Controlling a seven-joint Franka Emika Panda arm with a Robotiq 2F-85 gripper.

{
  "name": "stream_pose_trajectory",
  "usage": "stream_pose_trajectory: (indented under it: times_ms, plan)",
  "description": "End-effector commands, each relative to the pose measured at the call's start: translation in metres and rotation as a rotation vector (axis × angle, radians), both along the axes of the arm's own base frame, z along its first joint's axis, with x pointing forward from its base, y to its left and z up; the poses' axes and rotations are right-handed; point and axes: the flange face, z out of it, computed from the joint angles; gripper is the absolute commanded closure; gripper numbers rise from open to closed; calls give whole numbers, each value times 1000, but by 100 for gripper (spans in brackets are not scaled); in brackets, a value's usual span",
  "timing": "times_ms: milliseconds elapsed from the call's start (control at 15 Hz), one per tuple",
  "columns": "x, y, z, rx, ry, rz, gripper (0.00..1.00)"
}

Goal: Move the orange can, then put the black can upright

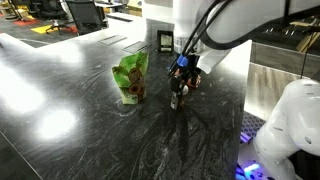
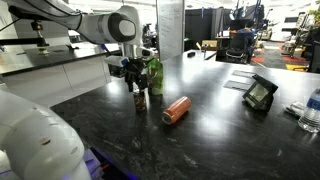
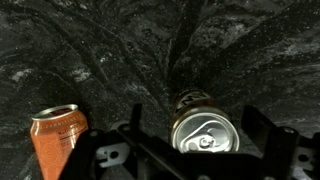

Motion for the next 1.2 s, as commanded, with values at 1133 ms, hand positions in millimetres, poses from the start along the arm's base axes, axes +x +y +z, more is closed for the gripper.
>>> stream_pose_trajectory:
  times_ms: [1133]
  plan:
    - [32,-5,-12,146,-27,93,0]
